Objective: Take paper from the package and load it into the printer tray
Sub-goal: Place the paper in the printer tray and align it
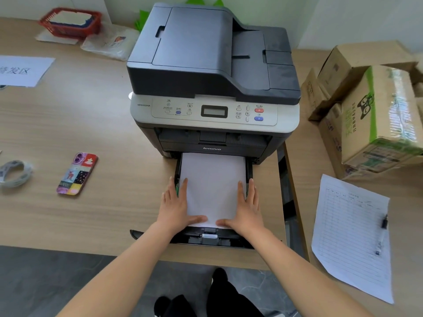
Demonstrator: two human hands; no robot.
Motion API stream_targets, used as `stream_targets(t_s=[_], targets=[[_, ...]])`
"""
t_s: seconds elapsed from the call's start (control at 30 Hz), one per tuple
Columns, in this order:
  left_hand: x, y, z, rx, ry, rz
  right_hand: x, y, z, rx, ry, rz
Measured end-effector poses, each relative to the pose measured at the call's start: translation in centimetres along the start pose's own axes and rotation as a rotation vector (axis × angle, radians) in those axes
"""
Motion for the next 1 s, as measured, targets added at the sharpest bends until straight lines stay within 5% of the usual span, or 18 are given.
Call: stream_targets(t_s=[0.17, 0.6, 0.77, 1.0], targets=[[0.2, 0.7, 1.4, 0.06, -0.095, 0.211, 0.0, 0.4, -1.3, -0.013, 0.074, 0.119], [0.0, 1.3, 1.4, -0.22, -0.071, -0.034, -0.2, 0.2, -0.5, 0.138, 0.037, 0.1], [0.0, -0.2, 2.2, -0.15, -0.066, 0.172, -0.6, 0.5, -0.3, 0.311, 0.084, 0.192], [-0.5, 1.0, 1.2, -0.45, -0.118, 0.224, -0.2, 1.0, -0.1, 0.302, 0.078, 0.126]])
Point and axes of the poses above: each hand's wrist, its own x-axis away from the middle knuckle, its own y-axis out of the back of the hand, z = x × y, the point moved 9 cm from there along -x, towards the middle knuckle, and after that the axes turned 3 degrees about -z, right-handed, at the moved point
